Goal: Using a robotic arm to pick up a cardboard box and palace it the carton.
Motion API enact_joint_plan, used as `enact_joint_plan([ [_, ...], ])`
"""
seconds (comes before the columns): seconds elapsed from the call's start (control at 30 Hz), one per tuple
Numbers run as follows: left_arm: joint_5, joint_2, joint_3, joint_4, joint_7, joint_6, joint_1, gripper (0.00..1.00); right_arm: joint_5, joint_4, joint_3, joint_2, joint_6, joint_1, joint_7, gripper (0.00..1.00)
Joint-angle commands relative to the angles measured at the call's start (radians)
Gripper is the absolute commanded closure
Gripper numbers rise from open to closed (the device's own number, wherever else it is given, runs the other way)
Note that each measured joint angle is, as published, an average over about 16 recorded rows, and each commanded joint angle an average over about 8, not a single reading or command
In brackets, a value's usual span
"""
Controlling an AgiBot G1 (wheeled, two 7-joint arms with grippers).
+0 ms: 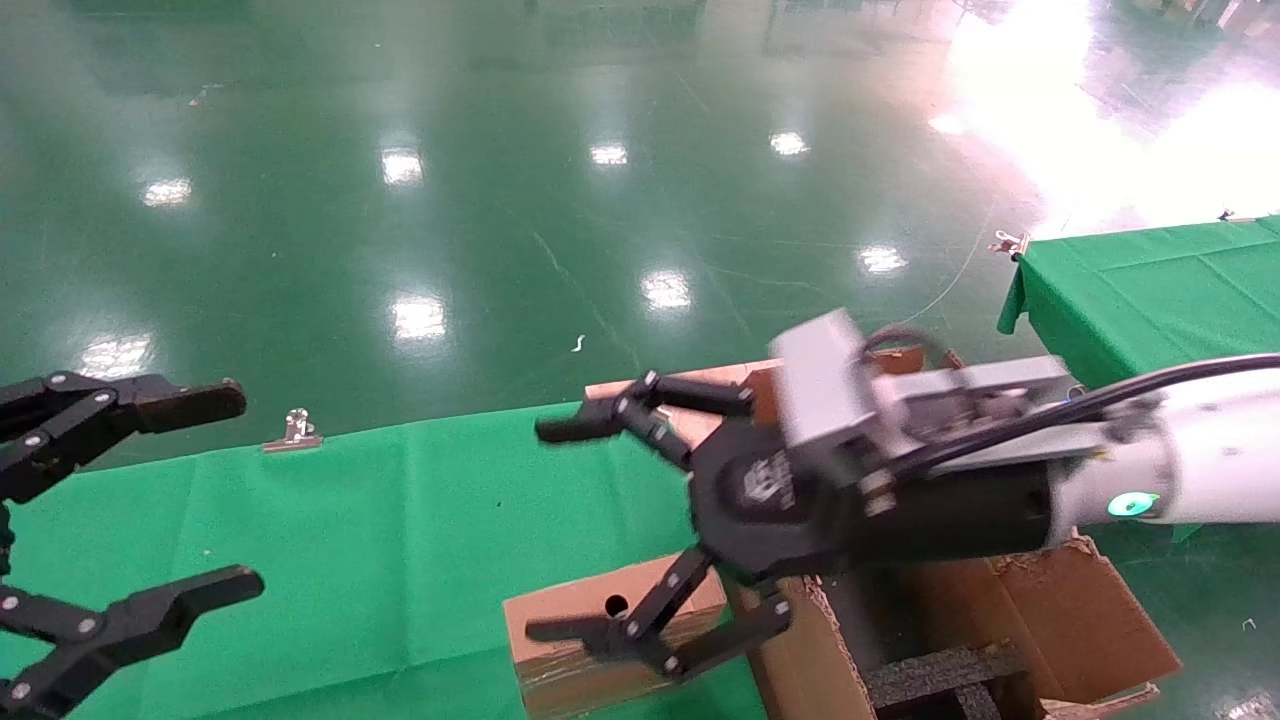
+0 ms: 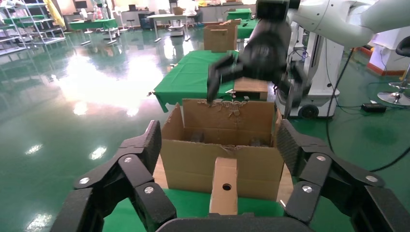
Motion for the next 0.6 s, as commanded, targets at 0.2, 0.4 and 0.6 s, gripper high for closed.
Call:
enact_joint_plan([
  [0.2, 0.0, 0.0, 0.0, 0.0, 0.0, 0.0, 0.0, 1.0, -0.246, 0.018, -0.116, -0.05, -0.022, 0.114, 0.019, 0.0],
  [0.4, 0.0, 0.0, 0.0, 0.0, 0.0, 0.0, 0.0, 1.0, -0.404, 0.009, -0.199, -0.099, -0.028, 0.165, 0.029, 0.0],
  [0.6, 0.0, 0.0, 0.0, 0.0, 0.0, 0.0, 0.0, 1.0, -0.527, 0.009, -0.273, -0.142, -0.042, 0.216, 0.04, 0.0],
])
